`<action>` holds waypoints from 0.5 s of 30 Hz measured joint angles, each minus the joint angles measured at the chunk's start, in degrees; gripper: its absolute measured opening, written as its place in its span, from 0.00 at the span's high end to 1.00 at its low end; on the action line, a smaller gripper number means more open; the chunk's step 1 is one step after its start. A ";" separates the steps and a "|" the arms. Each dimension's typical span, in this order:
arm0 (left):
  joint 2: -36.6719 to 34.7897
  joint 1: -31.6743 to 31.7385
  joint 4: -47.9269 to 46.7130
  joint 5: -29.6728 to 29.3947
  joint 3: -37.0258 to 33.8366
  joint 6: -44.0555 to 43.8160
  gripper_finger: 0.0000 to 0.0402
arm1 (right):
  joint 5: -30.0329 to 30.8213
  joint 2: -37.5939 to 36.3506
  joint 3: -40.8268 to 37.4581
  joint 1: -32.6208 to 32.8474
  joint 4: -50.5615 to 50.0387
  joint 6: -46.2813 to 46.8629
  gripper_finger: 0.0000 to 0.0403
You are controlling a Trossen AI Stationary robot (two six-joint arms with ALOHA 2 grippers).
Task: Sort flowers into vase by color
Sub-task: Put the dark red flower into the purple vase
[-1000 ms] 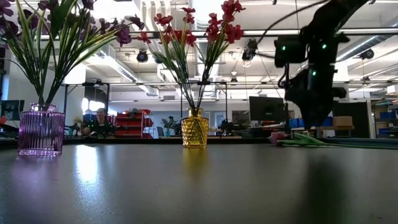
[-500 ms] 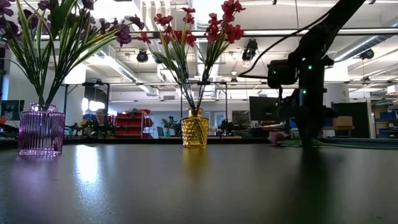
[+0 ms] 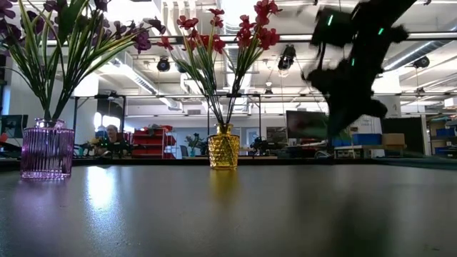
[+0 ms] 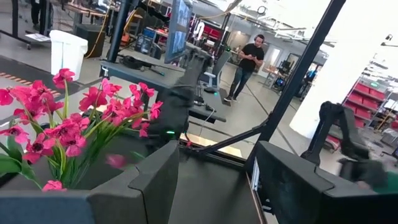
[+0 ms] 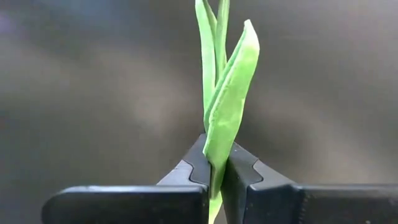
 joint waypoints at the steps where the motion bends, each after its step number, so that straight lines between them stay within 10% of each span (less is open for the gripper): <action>1: 0.04 0.01 0.04 0.00 0.00 0.27 0.50 | 0.28 -1.03 0.03 3.69 2.79 2.33 0.98; 8: 2.24 0.00 1.35 -0.02 0.00 2.41 0.50 | 10.52 -2.06 2.53 26.71 30.15 6.22 0.98; 15: 9.26 0.02 10.45 1.17 0.02 6.38 0.50 | 17.76 3.80 17.48 29.71 35.22 -6.69 0.98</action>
